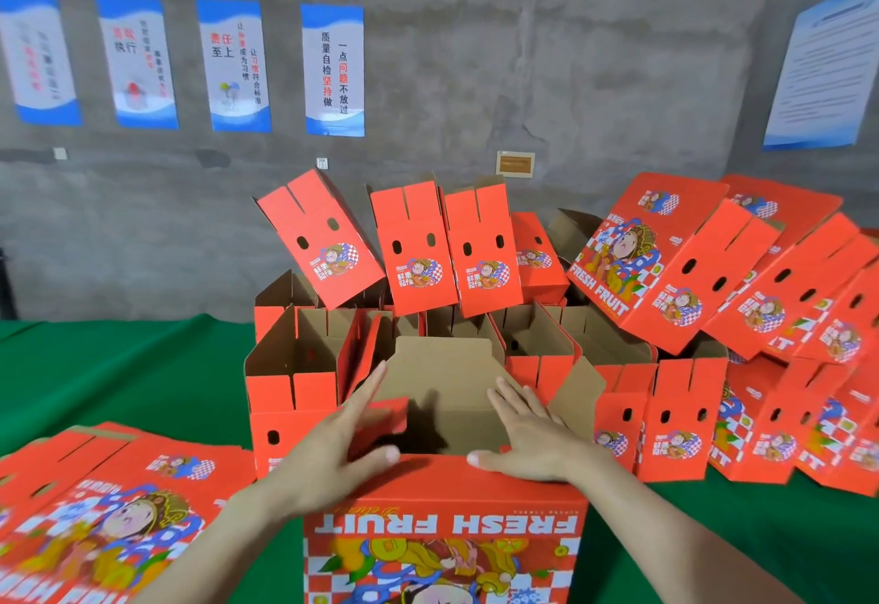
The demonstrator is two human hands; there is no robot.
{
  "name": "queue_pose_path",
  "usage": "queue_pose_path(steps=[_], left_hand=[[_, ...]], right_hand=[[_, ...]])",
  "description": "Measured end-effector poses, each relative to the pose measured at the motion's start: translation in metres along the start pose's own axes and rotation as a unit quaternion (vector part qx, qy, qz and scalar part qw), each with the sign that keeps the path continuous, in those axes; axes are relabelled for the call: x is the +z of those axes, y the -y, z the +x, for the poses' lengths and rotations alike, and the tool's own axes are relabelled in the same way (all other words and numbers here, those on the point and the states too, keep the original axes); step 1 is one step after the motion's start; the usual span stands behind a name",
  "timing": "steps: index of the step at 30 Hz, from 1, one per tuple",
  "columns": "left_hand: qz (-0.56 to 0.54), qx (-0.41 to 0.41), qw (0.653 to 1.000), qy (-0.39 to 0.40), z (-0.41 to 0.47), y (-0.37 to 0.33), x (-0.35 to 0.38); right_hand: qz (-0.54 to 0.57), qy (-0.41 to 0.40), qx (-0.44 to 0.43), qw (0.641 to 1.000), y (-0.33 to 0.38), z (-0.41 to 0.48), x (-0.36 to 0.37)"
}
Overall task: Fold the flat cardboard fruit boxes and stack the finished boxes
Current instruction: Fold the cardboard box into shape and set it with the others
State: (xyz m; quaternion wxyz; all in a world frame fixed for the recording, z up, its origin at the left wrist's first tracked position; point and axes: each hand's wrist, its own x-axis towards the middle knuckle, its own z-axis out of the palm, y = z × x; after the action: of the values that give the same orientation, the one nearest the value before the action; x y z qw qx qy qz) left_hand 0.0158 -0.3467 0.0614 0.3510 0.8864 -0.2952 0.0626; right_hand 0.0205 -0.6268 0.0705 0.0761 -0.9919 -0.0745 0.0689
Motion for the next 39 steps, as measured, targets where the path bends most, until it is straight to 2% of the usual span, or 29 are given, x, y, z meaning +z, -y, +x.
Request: queue_pose_path(steps=[2, 4, 6, 7, 10, 12, 14, 16, 17, 19, 21, 23, 26, 30, 34, 37, 39], left_hand=[[0.01, -0.038, 0.999, -0.035, 0.008, 0.007, 0.001], [0.084, -0.075, 0.991, -0.074, 0.022, 0.016, 0.003], [0.199, -0.113, 0.972, -0.05, 0.033, 0.019, 0.006], [0.223, -0.138, 0.965, -0.028, 0.037, 0.02, 0.007], [0.126, -0.169, 0.977, 0.036, 0.047, 0.025, 0.006], [0.101, -0.174, 0.978, 0.052, 0.049, 0.029, 0.005], [0.112, -0.185, 0.975, 0.055, 0.05, 0.032, 0.004], [0.118, -0.183, 0.974, 0.06, 0.051, 0.032, 0.005], [0.12, -0.18, 0.974, 0.061, 0.052, 0.031, 0.005], [0.126, -0.174, 0.975, 0.06, 0.053, 0.029, 0.006], [0.133, -0.171, 0.975, 0.057, 0.053, 0.027, 0.007], [0.143, -0.169, 0.974, 0.048, 0.053, 0.027, 0.008], [0.169, -0.158, 0.972, 0.029, 0.05, 0.025, 0.009], [0.158, -0.106, 0.982, 0.005, 0.044, 0.022, 0.008], [0.071, -0.025, 0.996, -0.046, 0.039, 0.016, 0.005], [0.071, 0.036, 0.994, -0.074, 0.035, 0.015, 0.002], [0.054, 0.02, 0.997, -0.054, 0.032, 0.011, 0.001]], right_hand=[[0.007, -0.002, -0.003, 1.0, 0.0, 0.001, 0.001], [0.013, -0.016, -0.01, 1.0, 0.002, 0.0, 0.002], [0.017, -0.047, -0.014, 0.999, 0.002, -0.002, 0.004], [0.011, -0.068, -0.017, 0.997, 0.002, -0.004, 0.005], [-0.051, -0.17, -0.038, 0.983, 0.003, -0.011, 0.006], [-0.114, -0.262, -0.043, 0.957, 0.006, -0.017, 0.003], [-0.115, -0.378, -0.032, 0.918, 0.004, -0.022, -0.002], [-0.029, -0.482, -0.016, 0.875, -0.004, -0.026, -0.008], [0.039, -0.501, -0.002, 0.864, -0.009, -0.028, -0.01], [0.201, -0.444, 0.026, 0.873, -0.016, -0.031, -0.009], [0.3, -0.354, 0.015, 0.886, -0.017, -0.033, -0.003], [0.294, -0.282, -0.054, 0.912, -0.018, -0.034, 0.009], [0.195, -0.216, -0.119, 0.949, -0.017, -0.033, 0.026], [0.235, -0.227, -0.108, 0.939, -0.018, -0.031, 0.027], [0.247, -0.241, -0.099, 0.933, -0.019, -0.03, 0.028], [0.282, -0.3, -0.091, 0.907, -0.019, -0.031, 0.031], [0.3, -0.357, -0.084, 0.881, -0.019, -0.031, 0.032]])
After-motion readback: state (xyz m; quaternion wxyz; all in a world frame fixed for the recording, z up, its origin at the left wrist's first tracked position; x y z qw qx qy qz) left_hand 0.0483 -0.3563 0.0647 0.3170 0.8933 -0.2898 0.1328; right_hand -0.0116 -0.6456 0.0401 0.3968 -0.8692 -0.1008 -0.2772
